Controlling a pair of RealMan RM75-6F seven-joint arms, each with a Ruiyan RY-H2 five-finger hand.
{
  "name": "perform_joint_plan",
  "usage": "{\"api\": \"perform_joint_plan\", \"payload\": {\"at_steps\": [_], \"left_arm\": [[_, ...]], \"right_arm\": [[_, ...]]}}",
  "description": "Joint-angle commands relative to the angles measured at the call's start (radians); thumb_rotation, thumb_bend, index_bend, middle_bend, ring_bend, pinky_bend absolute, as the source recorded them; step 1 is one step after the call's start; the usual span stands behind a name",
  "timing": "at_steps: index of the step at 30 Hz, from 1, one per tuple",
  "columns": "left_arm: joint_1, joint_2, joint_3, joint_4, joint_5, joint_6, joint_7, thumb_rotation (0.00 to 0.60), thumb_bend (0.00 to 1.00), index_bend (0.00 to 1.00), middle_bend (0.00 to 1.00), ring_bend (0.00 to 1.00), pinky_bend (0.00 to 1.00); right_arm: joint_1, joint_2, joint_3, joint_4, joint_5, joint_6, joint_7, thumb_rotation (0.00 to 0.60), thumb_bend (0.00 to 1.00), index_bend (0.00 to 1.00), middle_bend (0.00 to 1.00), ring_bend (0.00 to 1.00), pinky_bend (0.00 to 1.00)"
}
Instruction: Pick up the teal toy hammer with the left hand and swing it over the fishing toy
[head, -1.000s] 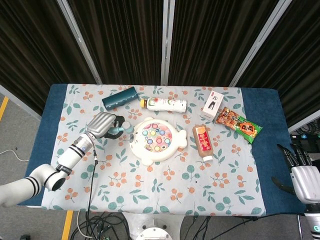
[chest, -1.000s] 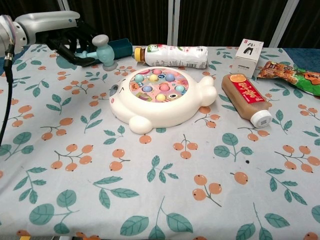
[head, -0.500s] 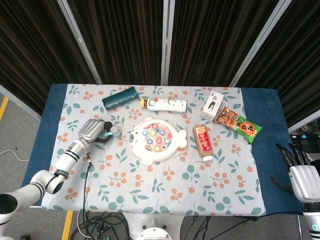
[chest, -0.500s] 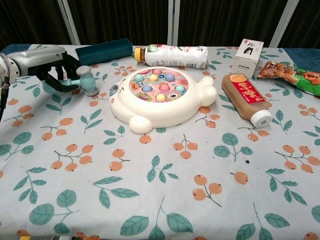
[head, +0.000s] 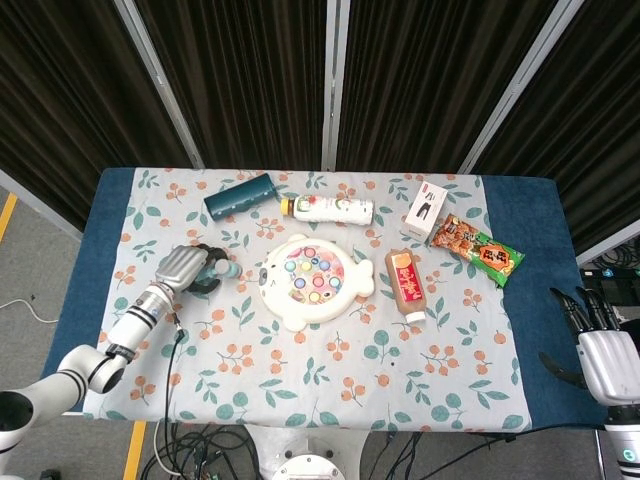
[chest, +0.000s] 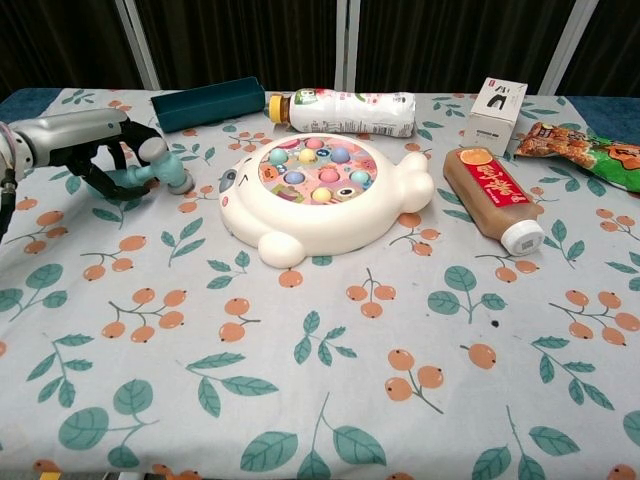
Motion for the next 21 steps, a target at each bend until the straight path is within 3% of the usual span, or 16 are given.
{"api": "perform_joint_plan", "payload": {"at_steps": [1,8,11,13,16,21], "left_arm": [[0.002,0.009,-0.003,-0.015,0.001,0.001,0.005,0.6,0.33,0.28,0.33,0.26,0.41],[0.011,0.032,-0.007,-0.059,0.005,0.018,0.026,0.6,0.32,0.22,0.29,0.22,0.4],[0.019,0.06,-0.01,-0.102,0.01,0.039,0.025,0.6,0.31,0.13,0.23,0.16,0.38],[0.032,0.096,-0.017,-0.15,0.017,0.075,0.019,0.6,0.31,0.07,0.17,0.1,0.32],[0.07,0.164,-0.036,-0.23,0.018,0.164,0.02,0.6,0.29,0.06,0.15,0.08,0.2],[0.185,0.309,-0.064,-0.368,-0.038,0.313,0.065,0.6,0.26,0.07,0.15,0.07,0.16]], "right_arm": [[0.0,0.0,0.0,-0.001,-0.001,0.001,-0.001,0.6,0.12,0.07,0.17,0.0,0.0],[0.0,0.001,0.0,-0.003,-0.002,0.003,-0.003,0.6,0.12,0.07,0.17,0.0,0.0],[0.001,0.003,0.001,-0.003,-0.002,0.002,-0.003,0.6,0.12,0.07,0.17,0.0,0.0],[0.003,0.006,0.002,-0.003,-0.002,0.0,-0.004,0.6,0.12,0.07,0.17,0.0,0.0],[0.009,0.016,0.004,-0.006,-0.005,-0.006,-0.004,0.6,0.12,0.07,0.17,0.0,0.0],[0.028,0.041,0.007,-0.004,-0.017,-0.027,0.021,0.6,0.12,0.07,0.17,0.0,0.0]]}}
